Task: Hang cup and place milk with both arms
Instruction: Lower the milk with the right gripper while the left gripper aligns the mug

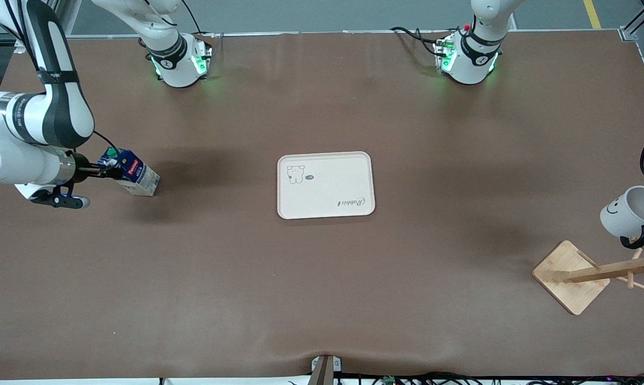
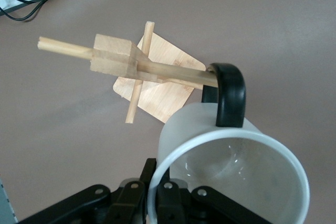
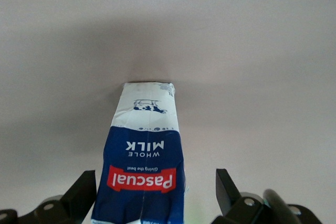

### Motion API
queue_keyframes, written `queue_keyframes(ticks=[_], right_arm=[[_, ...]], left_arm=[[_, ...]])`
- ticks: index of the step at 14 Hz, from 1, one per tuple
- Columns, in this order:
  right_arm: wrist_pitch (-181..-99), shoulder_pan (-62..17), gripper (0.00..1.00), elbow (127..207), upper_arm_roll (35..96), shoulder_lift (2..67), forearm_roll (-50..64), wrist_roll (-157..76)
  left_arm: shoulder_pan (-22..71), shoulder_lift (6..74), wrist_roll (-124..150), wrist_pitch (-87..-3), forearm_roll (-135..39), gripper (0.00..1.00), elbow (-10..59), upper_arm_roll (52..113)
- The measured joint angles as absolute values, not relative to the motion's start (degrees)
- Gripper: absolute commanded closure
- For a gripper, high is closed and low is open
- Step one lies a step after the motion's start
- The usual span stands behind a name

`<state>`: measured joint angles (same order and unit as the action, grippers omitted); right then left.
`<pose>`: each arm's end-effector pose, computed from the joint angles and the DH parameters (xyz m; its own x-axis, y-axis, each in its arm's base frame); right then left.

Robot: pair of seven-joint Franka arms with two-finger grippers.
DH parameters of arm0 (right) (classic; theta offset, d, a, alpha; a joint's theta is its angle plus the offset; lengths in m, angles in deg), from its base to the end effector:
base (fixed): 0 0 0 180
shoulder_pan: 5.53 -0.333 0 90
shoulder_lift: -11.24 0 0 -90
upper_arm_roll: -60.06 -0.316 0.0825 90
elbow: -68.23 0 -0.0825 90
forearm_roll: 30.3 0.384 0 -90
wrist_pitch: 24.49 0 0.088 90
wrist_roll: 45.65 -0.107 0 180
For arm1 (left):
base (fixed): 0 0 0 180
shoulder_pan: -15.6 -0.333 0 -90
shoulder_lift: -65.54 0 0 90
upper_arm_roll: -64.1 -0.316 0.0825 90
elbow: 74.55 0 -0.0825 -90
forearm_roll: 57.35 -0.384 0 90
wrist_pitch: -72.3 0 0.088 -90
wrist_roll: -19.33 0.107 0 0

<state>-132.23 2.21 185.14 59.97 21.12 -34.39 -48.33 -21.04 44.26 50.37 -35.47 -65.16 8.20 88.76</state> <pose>0.5353 -0.0773 0.3365 0.9340 -0.1505 -0.3240 -0.1343 -0.9883 0.0721 0.6470 0.1923 0.5017 0.9399 -0.3283 0.0943 -0.3264 -0.9446 -0.0349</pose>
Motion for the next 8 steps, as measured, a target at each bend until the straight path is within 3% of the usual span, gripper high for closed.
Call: queue_keyframes(ticks=[8], right_arm=[[-131.4, 2.2, 0.0, 182.0, 59.9, 20.3, -34.4, -48.3]], left_arm=[[-21.1, 43.1, 50.8, -37.3, -65.0, 1.0, 8.2, 88.8]])
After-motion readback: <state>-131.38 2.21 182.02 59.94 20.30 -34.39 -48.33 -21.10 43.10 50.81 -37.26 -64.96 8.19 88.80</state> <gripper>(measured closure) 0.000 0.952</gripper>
